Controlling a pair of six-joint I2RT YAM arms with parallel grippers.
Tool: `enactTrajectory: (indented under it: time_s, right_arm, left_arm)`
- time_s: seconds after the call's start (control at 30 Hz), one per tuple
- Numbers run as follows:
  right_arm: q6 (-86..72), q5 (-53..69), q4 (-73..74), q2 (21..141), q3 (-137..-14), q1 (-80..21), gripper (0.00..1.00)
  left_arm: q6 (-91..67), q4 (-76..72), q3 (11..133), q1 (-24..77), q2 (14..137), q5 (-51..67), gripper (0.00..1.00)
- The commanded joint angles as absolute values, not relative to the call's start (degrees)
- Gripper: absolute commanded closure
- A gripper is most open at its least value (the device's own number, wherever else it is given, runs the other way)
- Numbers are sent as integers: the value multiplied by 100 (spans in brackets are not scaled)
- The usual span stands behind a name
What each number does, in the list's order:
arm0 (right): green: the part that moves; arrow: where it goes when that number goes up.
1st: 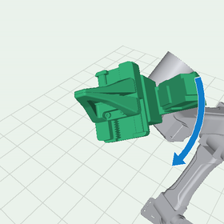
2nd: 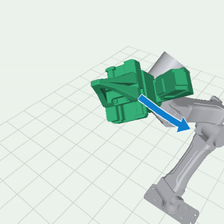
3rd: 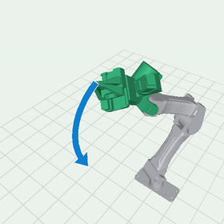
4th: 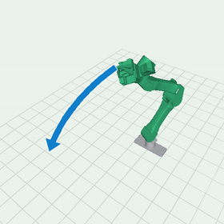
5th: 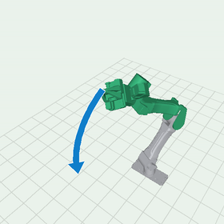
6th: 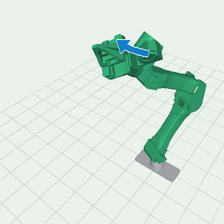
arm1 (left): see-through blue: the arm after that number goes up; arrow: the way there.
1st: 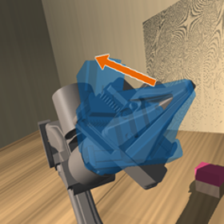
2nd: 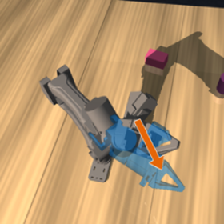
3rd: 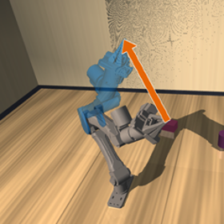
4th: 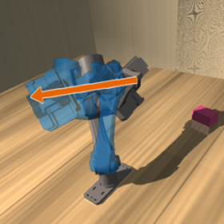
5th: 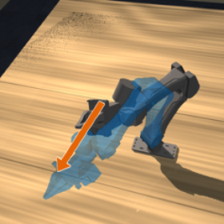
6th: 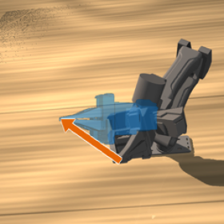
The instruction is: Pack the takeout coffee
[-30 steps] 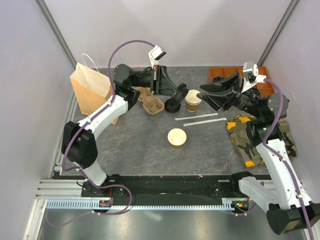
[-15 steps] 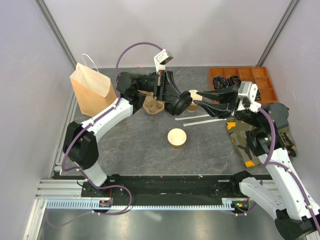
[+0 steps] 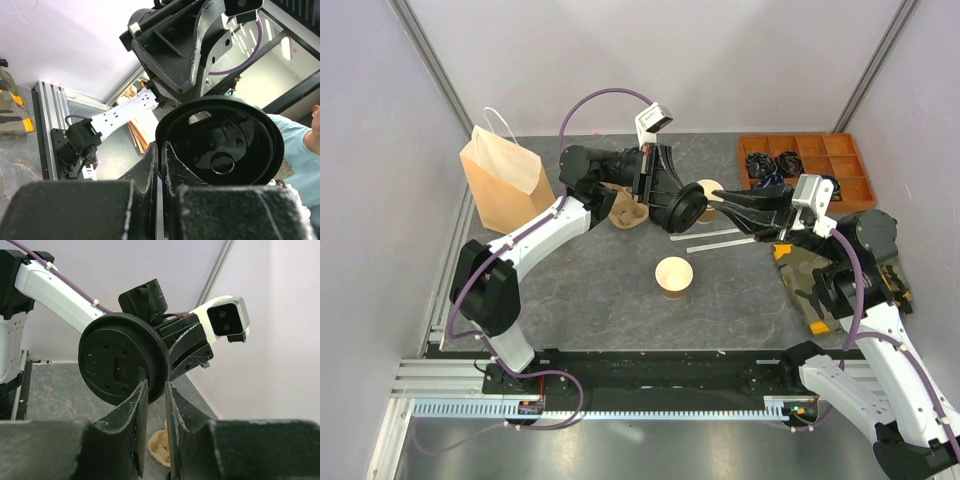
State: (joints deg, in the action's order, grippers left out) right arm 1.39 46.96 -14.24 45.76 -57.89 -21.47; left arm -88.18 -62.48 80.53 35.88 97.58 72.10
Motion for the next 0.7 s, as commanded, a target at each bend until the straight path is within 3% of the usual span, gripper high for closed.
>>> enactTrajectory:
  time_s: [0.0,0.67]
  right_arm:
    - [308,4623,-1397,4597,-5871,-2215,69]
    - [316,4219,-1275,4711,-5924,-2496,68]
  left_arm:
    - [-8833,-6363,8148,3665,9730,7181,98]
    - [-8491,-6127,7954,3770,9703,7128,98]
